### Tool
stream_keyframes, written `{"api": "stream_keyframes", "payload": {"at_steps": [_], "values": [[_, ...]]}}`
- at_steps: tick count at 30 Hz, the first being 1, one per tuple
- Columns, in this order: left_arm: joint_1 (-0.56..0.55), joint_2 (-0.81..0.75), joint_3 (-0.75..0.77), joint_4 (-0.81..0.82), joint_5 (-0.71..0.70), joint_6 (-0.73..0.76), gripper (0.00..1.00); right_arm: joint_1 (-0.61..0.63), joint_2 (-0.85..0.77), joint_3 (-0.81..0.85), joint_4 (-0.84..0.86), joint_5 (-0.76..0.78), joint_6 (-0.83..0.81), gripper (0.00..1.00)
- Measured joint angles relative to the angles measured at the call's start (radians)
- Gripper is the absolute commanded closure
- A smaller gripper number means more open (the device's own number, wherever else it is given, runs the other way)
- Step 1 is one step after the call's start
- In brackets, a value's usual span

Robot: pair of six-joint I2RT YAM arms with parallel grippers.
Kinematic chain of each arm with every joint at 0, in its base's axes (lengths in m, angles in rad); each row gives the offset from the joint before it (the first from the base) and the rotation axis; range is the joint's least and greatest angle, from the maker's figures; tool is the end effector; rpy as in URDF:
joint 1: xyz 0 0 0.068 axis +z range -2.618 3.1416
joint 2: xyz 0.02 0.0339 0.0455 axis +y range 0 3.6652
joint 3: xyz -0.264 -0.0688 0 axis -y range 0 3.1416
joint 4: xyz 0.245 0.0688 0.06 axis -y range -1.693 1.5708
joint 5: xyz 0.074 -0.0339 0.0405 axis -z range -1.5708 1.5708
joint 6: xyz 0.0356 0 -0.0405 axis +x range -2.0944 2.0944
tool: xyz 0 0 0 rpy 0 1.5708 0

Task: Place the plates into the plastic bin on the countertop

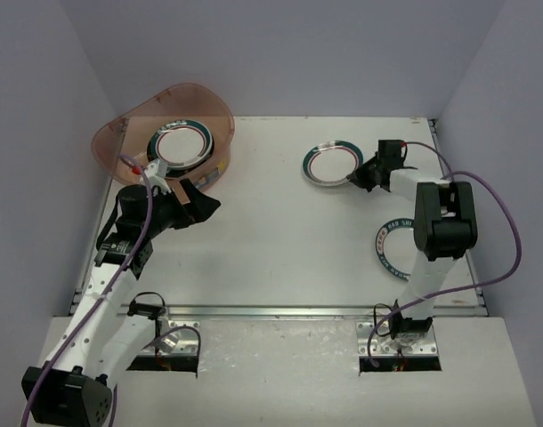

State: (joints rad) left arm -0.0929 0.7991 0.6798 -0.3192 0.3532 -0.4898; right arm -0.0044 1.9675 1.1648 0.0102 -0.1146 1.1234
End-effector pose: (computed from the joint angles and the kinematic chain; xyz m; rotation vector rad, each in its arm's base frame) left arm 0.1816 -0.0293 0.2875 -0.1755 2.0478 -0.7219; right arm 0.4122 0.0023 0.1446 1.2663 2.1107 0.6552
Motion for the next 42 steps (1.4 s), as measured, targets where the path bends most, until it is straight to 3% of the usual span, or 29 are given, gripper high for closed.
{"api": "stream_keyframes", "payload": {"at_steps": [6, 13, 26, 28, 29, 30, 31, 37, 38, 39, 41, 42], "values": [[-0.042, 0.209, -0.022, 0.201, 0.216, -0.093, 0.0, 0.203, -0.247, -0.213, -0.064, -0.25, -0.253, 1.0], [-0.108, 0.31, -0.026, 0.292, 0.291, -0.121, 0.0, 0.282, -0.343, -0.277, -0.021, -0.575, -0.312, 1.0], [-0.111, 0.301, -0.024, 0.175, 0.251, -0.067, 0.0, 0.302, -0.442, -0.293, 0.092, -0.723, -0.282, 1.0], [-0.111, 0.295, -0.017, 0.137, 0.235, -0.051, 0.19, 0.303, -0.461, -0.294, 0.086, -0.725, -0.285, 1.0], [-0.111, 0.292, -0.013, 0.121, 0.228, -0.045, 0.57, 0.303, -0.469, -0.294, 0.087, -0.728, -0.285, 1.0], [-0.111, 0.285, -0.009, 0.115, 0.225, -0.04, 0.88, 0.303, -0.476, -0.296, 0.094, -0.734, -0.284, 1.0], [-0.111, 0.277, -0.006, 0.11, 0.223, -0.038, 0.98, 0.304, -0.481, -0.299, 0.101, -0.74, -0.282, 1.0], [-0.111, 0.239, 0.028, 0.143, 0.236, -0.099, 1.0, 0.31, -0.498, -0.337, 0.144, -0.755, -0.291, 1.0], [-0.111, 0.24, 0.031, 0.147, 0.235, -0.105, 1.0, 0.309, -0.504, -0.338, 0.153, -0.759, -0.289, 0.95], [-0.111, 0.24, 0.033, 0.153, 0.234, -0.116, 1.0, 0.307, -0.513, -0.339, 0.163, -0.76, -0.286, 0.84], [-0.111, 0.241, 0.037, 0.18, 0.223, -0.14, 1.0, 0.304, -0.529, -0.34, 0.176, -0.767, -0.277, 0.18], [-0.111, 0.241, 0.042, 0.19, 0.214, -0.15, 1.0, 0.303, -0.539, -0.34, 0.18, -0.777, -0.27, 0.03]]}}
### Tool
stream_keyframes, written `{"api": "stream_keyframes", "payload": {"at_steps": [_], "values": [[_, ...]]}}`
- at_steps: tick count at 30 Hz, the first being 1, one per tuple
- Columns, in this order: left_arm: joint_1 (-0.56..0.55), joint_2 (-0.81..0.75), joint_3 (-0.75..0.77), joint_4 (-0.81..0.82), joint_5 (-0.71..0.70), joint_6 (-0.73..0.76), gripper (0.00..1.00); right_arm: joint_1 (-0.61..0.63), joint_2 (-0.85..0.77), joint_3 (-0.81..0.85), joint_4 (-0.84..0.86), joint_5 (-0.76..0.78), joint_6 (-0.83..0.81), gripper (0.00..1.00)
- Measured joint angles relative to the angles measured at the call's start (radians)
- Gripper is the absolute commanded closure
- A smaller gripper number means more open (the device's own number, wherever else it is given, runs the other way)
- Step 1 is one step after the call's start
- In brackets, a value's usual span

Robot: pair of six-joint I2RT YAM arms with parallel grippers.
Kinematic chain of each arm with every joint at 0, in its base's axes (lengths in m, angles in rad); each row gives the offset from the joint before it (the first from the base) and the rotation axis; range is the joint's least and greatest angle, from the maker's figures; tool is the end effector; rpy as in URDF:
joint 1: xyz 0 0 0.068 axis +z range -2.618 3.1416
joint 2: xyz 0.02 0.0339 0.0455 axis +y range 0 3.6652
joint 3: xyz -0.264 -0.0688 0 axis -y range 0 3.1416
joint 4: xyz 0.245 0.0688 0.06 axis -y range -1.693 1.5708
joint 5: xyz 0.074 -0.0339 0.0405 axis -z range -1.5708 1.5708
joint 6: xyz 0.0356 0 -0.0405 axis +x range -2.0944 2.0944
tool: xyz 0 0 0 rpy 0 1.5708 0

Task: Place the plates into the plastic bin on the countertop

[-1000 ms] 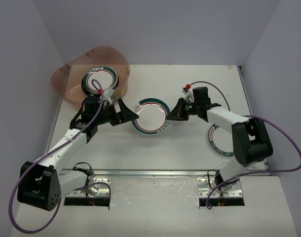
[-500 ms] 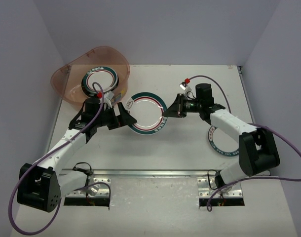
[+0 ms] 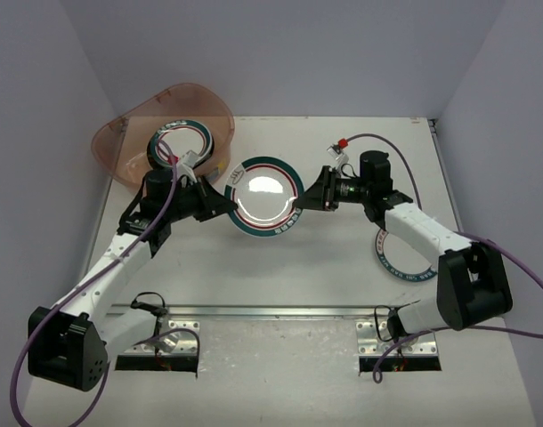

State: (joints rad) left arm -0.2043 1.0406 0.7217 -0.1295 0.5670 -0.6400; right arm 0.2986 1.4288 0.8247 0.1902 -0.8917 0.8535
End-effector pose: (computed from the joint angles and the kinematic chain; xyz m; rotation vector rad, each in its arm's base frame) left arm 0.2230 -0.0657 0.2763 -0.0778 2.1196 -1.0918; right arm 0.2849 0.1167 0.2463 -0.0549 2.1916 1.5831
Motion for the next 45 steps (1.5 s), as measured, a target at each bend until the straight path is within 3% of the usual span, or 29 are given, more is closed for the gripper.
{"api": "stream_keyframes", "payload": {"at_steps": [5, 10, 15, 18, 22, 24, 27, 29, 34, 40, 45], "values": [[0.027, 0.032, 0.127, -0.041, -0.123, -0.06, 1.0, -0.003, -0.05, -0.009, -0.017, -0.024, -0.001, 0.01], [0.268, 0.089, 0.32, -0.1, -0.209, -0.131, 1.0, -0.057, -0.145, -0.089, -0.077, 0.019, -0.033, 0.01], [0.422, 0.289, 0.505, -0.127, -0.331, -0.157, 1.0, -0.124, -0.27, -0.2, -0.124, 0.053, -0.05, 0.01], [0.433, 0.463, 0.612, -0.158, -0.363, -0.157, 1.0, -0.132, -0.316, -0.227, -0.159, 0.063, -0.065, 0.01], [0.433, 0.697, 0.744, -0.211, -0.369, -0.152, 0.92, -0.134, -0.38, -0.233, -0.231, 0.083, -0.104, 0.01], [0.433, 0.781, 0.785, -0.231, -0.375, -0.145, 0.85, -0.134, -0.409, -0.233, -0.271, 0.093, -0.128, 0.01], [0.435, 0.861, 0.827, -0.266, -0.386, -0.133, 0.63, -0.134, -0.434, -0.232, -0.321, 0.104, -0.162, 0.01], [0.44, 0.899, 0.858, -0.275, -0.385, -0.129, 0.42, -0.134, -0.439, -0.231, -0.351, 0.109, -0.184, 0.01], [0.443, 0.946, 0.905, -0.279, -0.395, -0.122, 0.01, -0.134, -0.44, -0.225, -0.41, 0.136, -0.228, 0.01], [0.445, 0.991, 1.014, -0.365, -0.44, -0.097, 0.0, -0.134, -0.434, -0.21, -0.491, 0.22, -0.289, 0.01], [0.445, 0.992, 1.032, -0.423, -0.461, -0.076, 0.0, -0.134, -0.411, -0.142, -0.608, 0.447, -0.359, 0.01]]}}
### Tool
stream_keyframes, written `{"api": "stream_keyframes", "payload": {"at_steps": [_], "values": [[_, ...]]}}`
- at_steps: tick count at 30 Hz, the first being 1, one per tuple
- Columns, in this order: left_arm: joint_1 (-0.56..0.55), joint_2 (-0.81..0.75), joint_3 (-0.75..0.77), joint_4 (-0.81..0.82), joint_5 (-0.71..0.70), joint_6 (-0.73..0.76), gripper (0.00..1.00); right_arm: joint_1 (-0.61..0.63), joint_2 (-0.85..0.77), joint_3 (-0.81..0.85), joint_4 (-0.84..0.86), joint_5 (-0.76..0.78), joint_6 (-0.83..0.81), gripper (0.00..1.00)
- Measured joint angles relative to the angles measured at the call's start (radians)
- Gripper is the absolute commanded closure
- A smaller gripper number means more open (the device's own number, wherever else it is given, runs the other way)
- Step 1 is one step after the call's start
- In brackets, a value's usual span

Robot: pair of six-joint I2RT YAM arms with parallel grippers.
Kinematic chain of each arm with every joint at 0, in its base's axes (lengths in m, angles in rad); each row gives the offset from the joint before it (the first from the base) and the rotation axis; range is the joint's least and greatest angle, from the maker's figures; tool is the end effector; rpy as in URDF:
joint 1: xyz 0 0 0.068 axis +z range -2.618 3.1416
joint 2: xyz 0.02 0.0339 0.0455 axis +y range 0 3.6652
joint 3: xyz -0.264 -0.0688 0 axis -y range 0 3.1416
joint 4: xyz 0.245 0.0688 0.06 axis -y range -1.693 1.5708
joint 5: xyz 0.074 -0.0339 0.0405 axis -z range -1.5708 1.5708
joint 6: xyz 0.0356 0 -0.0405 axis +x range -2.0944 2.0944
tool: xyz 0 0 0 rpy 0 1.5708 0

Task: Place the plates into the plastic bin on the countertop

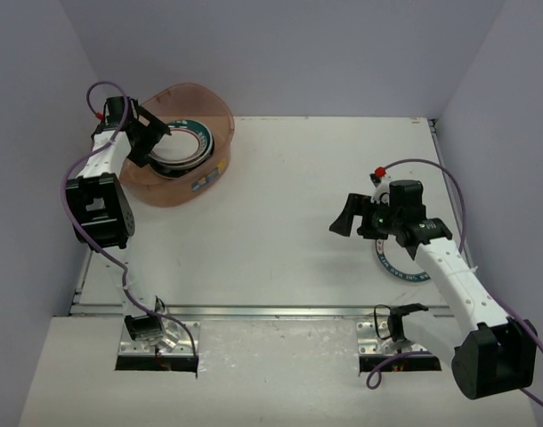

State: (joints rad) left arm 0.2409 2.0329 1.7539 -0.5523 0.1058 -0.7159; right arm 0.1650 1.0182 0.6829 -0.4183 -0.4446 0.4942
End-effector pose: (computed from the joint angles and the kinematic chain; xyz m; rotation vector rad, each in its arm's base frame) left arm 0.4510 0.1069 0.2592 -1.0720 2.1752 -0.3459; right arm 0.2046 0.0496 0.2416 0.1598 2.3806 0.8406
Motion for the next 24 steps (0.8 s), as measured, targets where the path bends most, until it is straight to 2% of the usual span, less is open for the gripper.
{"api": "stream_keyframes", "payload": {"at_steps": [6, 15, 18, 24], "values": [[0.001, -0.017, -0.045, -0.032, -0.011, 0.032, 0.0, 0.0, 0.028, 0.042, -0.085, 0.262, -0.059, 0.01], [0.0, -0.049, -0.049, -0.048, 0.057, 0.061, 0.0, 0.001, 0.089, 0.089, -0.179, 0.462, -0.084, 0.01], [-0.012, -0.183, -0.143, -0.036, 0.064, 0.072, 0.0, 0.003, 0.19, 0.149, -0.218, 0.58, -0.084, 0.01], [-0.105, -0.696, -0.387, 0.083, 0.136, 0.125, 0.0, 0.046, 0.358, 0.192, -0.247, 0.734, -0.084, 0.01]]}}
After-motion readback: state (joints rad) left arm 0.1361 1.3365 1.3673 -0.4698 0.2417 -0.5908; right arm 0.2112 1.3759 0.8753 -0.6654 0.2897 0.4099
